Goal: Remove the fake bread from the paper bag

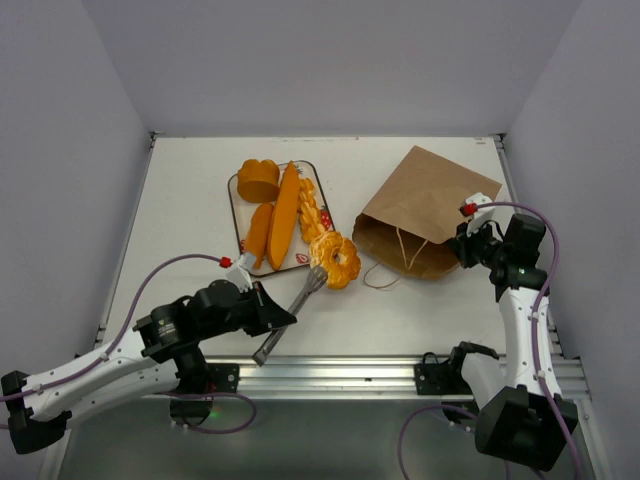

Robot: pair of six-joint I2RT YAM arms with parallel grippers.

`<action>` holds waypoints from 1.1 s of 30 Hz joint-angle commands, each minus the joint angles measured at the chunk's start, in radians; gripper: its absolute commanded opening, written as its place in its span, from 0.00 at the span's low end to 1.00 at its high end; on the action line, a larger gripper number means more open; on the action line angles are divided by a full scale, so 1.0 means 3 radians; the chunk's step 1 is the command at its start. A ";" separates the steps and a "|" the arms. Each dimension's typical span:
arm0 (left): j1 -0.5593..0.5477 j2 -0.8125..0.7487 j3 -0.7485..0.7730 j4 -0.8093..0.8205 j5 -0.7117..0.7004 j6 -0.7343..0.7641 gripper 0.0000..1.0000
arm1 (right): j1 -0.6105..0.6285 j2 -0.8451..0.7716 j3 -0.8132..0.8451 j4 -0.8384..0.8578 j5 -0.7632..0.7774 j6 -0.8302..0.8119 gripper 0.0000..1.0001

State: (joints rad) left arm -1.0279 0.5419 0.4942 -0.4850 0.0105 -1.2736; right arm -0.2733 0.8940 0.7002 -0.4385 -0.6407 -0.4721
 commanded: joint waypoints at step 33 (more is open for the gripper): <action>0.1396 0.1236 0.0383 0.0793 0.0736 0.0998 0.00 | -0.0004 -0.0142 -0.0059 0.0091 -0.0007 -0.0001 0.00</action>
State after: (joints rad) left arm -0.6342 0.9161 0.6235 -0.3634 0.1543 -1.0016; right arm -0.2733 0.8631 0.6899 -0.4351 -0.6415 -0.4725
